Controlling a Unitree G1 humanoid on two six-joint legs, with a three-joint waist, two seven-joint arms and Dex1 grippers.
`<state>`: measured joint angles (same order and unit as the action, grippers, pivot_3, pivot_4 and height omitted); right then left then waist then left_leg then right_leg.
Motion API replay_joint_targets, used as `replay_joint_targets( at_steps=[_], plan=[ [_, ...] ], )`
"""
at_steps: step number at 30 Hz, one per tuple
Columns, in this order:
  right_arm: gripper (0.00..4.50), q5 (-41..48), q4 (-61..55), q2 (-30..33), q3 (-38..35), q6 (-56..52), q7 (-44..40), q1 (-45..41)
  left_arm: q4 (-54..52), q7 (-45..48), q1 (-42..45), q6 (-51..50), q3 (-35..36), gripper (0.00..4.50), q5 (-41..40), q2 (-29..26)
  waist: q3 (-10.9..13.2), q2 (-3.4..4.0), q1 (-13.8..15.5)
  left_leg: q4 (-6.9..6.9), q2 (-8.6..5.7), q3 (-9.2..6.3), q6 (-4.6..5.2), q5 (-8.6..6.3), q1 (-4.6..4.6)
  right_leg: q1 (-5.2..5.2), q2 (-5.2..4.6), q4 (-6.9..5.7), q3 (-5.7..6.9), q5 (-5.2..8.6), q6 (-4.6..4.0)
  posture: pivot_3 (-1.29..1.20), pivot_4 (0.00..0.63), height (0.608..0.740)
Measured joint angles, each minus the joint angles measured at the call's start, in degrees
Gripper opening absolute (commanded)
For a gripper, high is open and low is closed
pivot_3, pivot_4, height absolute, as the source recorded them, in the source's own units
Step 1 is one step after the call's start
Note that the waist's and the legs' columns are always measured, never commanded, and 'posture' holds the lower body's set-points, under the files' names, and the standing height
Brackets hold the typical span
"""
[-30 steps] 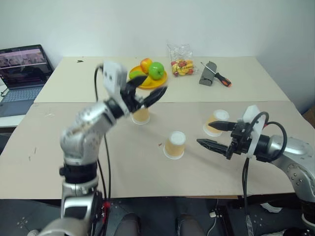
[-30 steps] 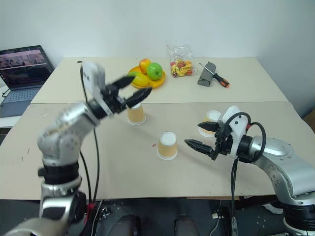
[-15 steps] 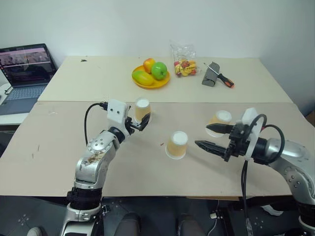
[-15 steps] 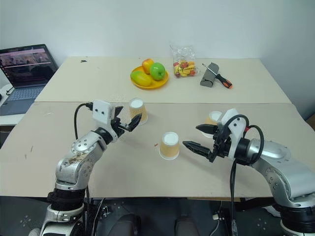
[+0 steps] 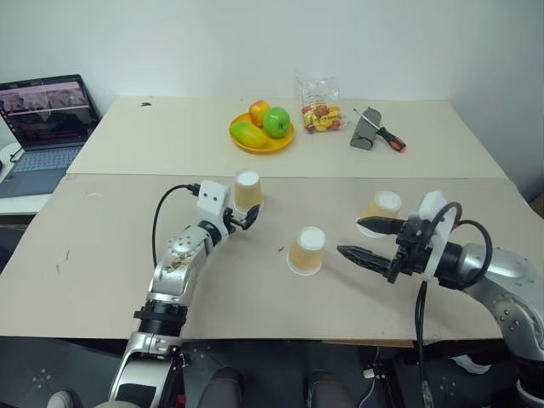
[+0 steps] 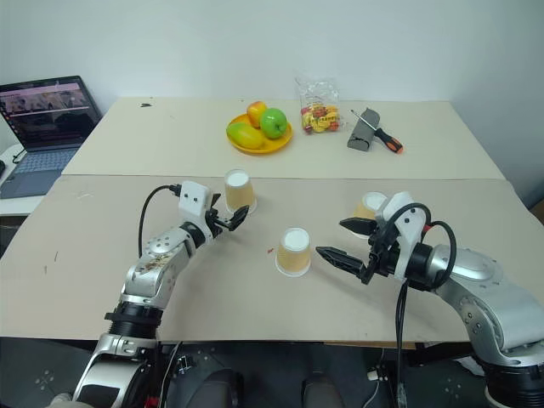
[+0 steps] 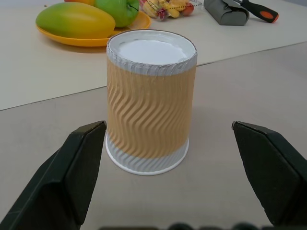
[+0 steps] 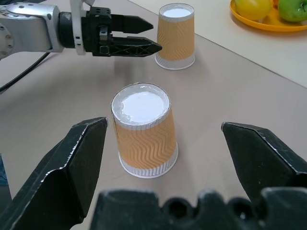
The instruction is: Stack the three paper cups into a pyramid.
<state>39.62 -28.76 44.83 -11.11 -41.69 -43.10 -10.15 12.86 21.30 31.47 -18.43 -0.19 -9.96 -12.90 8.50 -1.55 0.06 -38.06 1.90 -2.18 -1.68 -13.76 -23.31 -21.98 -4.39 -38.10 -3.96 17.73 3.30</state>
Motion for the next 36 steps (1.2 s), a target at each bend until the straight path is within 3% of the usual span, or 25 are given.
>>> replay_joint_targets(
  at_steps=[19,27,30,33,36],
  plan=[
    [4.5,0.0,-0.4,-0.1,-0.9,0.0,0.6,1.4,27.4,3.5,16.2,14.6,0.1,4.49,3.4,0.1,0.0,0.0,-0.1,0.0,-0.03,0.0,0.0,0.0,0.0,-0.01,0.0,0.01,0.01,0.0,0.0,0.0,0.15,0.74],
    [4.5,0.0,-0.5,-0.1,-0.9,0.0,0.7,1.4,35.3,5.7,19.1,17.5,0.2,4.49,3.8,0.5,0.0,0.0,-0.2,0.0,-0.03,0.0,0.0,0.0,-0.01,-0.01,0.0,0.0,0.01,0.0,0.0,0.0,0.15,0.74],
    [4.5,0.0,-0.5,-0.1,-0.9,0.0,0.7,1.4,35.9,6.1,19.3,18.8,0.5,3.81,3.8,0.5,0.0,0.0,-0.3,0.0,-0.03,0.0,0.0,0.0,-0.01,-0.01,0.0,0.0,0.01,0.0,0.0,0.0,0.15,0.74],
    [4.5,-0.1,-0.5,-0.1,-0.9,0.0,0.9,1.4,36.4,6.4,19.4,19.5,1.0,2.64,3.8,0.6,0.0,0.0,-0.3,0.0,-0.03,0.0,0.0,0.0,-0.01,-0.01,0.0,-0.01,0.01,0.0,0.01,0.0,0.15,0.74],
    [4.5,-0.1,-0.5,-0.1,-0.9,0.0,0.9,1.4,36.4,6.4,19.4,19.5,1.2,2.52,3.9,0.5,0.0,0.0,-0.3,0.0,-0.03,0.0,0.0,0.0,-0.01,-0.01,0.0,-0.01,0.01,0.0,0.01,0.0,0.15,0.74]
  ],
)
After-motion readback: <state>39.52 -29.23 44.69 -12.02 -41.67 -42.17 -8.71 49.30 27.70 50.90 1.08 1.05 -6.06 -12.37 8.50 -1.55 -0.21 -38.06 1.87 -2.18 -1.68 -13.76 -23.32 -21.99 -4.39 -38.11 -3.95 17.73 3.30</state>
